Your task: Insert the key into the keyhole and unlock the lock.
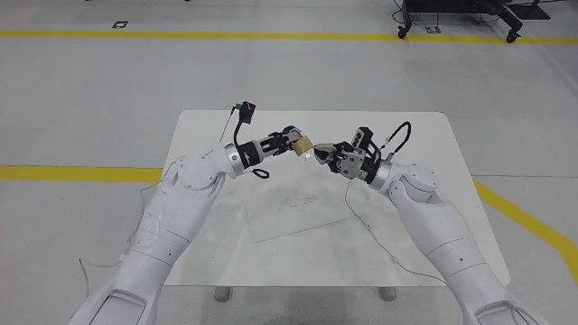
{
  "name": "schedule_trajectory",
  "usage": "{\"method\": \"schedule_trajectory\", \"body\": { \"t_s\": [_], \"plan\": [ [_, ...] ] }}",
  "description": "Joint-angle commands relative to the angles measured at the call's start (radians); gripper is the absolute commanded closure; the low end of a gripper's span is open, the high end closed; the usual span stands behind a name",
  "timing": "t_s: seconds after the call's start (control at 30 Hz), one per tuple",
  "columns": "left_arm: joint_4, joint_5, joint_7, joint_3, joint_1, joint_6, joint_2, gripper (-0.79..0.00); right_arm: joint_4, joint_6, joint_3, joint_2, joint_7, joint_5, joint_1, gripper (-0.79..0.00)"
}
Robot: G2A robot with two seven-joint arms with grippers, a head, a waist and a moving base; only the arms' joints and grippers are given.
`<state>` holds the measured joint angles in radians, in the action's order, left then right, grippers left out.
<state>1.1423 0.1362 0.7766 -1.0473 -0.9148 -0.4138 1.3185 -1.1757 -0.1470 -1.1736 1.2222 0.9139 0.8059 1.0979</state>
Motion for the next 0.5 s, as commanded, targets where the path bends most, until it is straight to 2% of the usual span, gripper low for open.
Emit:
{"method": "schedule_trajectory", "body": {
  "t_s": [0.0,0.13,0.27,0.3,0.33,0.37,0.43,0.47],
  "plan": [
    [0.017,-0.043,-0.011,0.001,-0.011,-0.037,-0.003,0.0,0.008,-0.011,-0.002,-0.001,0.024,0.009,-0.005,0.0],
    [0.043,-0.086,-0.04,-0.002,-0.032,-0.076,-0.007,0.0,0.02,-0.011,-0.006,-0.002,0.03,0.004,-0.012,0.0],
    [0.047,-0.051,-0.073,-0.022,-0.042,-0.055,-0.009,0.0,0.008,0.008,-0.012,-0.002,-0.008,-0.007,-0.002,0.0],
    [0.047,-0.042,-0.081,-0.027,-0.043,-0.046,-0.009,0.0,0.001,0.019,-0.015,-0.003,-0.022,-0.012,0.004,-0.219],
    [0.046,-0.029,-0.088,-0.031,-0.044,-0.035,-0.009,0.0,-0.008,0.037,-0.016,-0.003,-0.038,-0.026,0.01,-0.588],
    [0.043,-0.014,-0.091,-0.033,-0.045,-0.016,-0.009,0.0,-0.018,0.048,-0.017,-0.003,-0.052,-0.034,0.018,-0.785],
    [0.022,0.018,-0.079,-0.032,-0.038,0.059,-0.007,0.0,-0.03,0.054,-0.015,-0.004,-0.059,-0.043,0.025,-0.785],
    [0.006,0.04,-0.064,-0.029,-0.031,0.127,-0.006,0.0,-0.03,0.054,-0.015,-0.004,-0.059,-0.043,0.025,-0.785]
  ]
}}
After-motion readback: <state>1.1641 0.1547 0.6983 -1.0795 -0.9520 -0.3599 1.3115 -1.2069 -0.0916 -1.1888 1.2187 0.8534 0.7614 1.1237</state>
